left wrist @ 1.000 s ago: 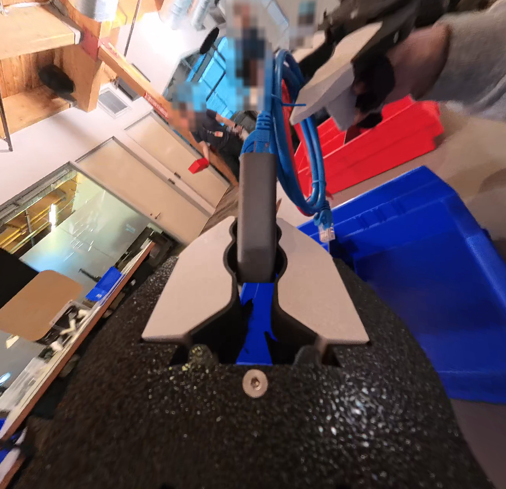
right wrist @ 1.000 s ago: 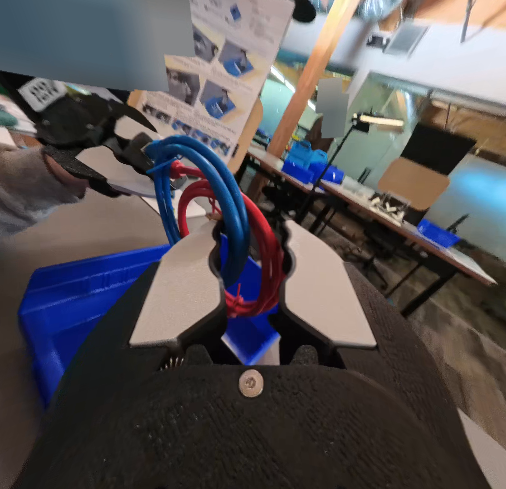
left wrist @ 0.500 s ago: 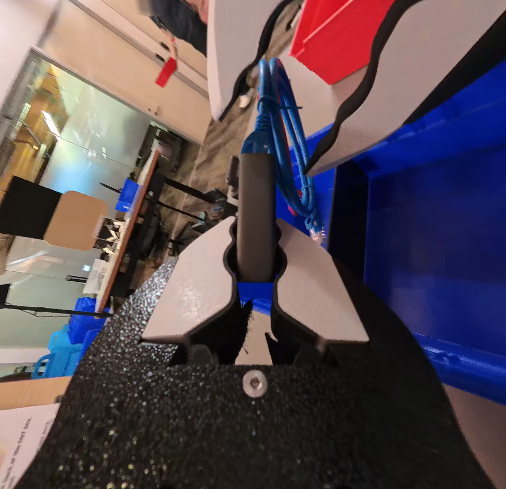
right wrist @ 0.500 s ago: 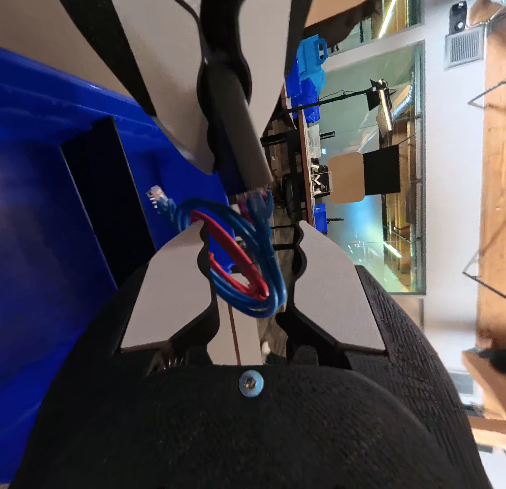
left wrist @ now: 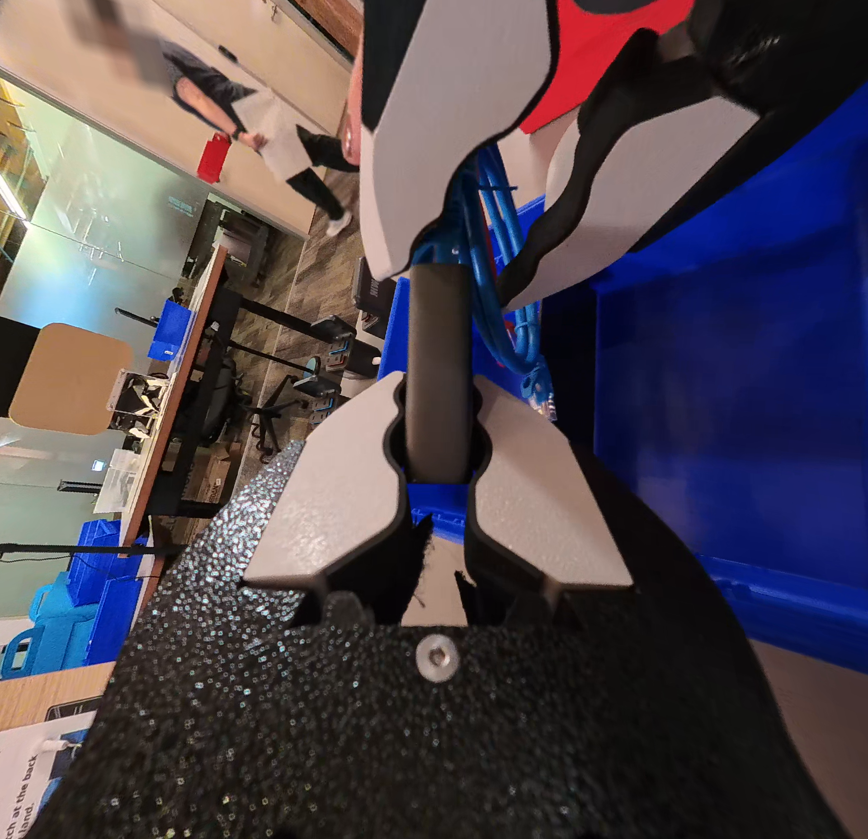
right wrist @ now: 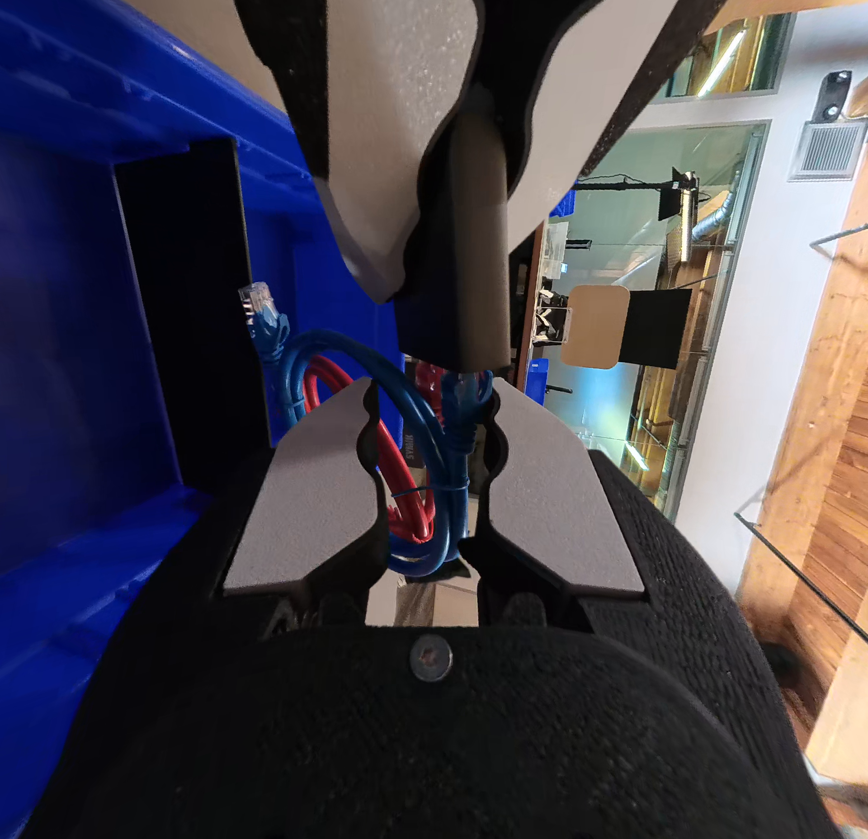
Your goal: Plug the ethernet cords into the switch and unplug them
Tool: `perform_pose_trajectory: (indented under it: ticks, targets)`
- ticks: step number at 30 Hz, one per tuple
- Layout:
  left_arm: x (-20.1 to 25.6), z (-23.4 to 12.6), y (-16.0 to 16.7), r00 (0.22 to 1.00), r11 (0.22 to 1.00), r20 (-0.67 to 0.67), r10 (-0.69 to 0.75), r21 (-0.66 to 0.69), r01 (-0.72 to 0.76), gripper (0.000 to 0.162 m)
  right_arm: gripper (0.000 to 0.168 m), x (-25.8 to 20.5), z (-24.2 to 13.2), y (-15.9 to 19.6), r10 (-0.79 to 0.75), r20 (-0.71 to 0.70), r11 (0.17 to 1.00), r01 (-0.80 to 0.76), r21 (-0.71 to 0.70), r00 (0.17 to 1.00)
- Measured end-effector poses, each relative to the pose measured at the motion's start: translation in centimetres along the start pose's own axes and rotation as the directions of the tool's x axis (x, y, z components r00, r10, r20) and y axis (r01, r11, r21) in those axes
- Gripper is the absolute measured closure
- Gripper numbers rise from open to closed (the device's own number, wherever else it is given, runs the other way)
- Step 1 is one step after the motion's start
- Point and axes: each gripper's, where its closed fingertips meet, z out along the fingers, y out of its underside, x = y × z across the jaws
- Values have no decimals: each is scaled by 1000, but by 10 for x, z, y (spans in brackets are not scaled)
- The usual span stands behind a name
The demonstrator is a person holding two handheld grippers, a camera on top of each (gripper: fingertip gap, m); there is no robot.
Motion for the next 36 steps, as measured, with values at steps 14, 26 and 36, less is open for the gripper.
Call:
perform_pose_trajectory:
  ticks: [14,26,36]
  targets:
    - [8,-3,-2,995,995,-24,100,2,-100,140,138,-9,-3,-2,-56,92,998,56,-2,994]
    - [33,4,-3,986,996,-141,87,19,-85,140,145,-29,-10,7,-369,165,927,374,2,914]
    - [19,0,-39,979,953,114,169,234,-191,130,148,-14,-15,18,-275,201,956,291,-50,940]
